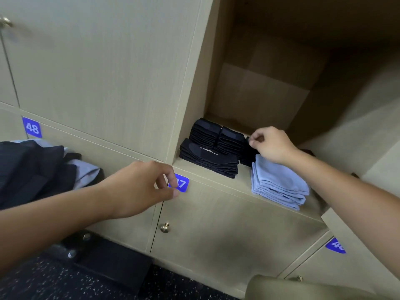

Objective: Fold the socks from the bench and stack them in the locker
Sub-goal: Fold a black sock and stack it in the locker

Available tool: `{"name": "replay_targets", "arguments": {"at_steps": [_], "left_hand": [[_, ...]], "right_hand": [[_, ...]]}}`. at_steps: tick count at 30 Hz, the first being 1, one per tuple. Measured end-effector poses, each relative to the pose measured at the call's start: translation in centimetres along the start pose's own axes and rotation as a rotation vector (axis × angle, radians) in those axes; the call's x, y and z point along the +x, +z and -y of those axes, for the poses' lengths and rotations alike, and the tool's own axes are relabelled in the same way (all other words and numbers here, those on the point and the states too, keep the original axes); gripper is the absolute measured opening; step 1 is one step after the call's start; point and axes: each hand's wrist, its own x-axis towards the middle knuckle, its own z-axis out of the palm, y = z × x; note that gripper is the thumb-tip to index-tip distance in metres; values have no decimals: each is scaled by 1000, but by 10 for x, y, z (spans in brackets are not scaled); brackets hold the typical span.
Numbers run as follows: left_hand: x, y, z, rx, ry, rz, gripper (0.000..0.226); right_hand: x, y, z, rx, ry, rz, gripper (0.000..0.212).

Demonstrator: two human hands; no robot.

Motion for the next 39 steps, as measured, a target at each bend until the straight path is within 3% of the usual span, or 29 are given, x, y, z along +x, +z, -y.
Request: {"name": "replay_targets", "arguments": {"at_steps": [6,19,34,39], "left_hand": [[-8,-13,3,20,-5,-27,12],[-39,-59,29,84,-159,-78,10],[-92,-134,105,293,-451,-327,15],[-109,-129,148,408,-591,-267,48]], "right_hand": [[-57,17,47,129,-131,19,8],[-108,78,121,124,-468,216,9],[-112,108,189,227,-584,351,11],[-111,119,197,193,-621,394,13]]}}
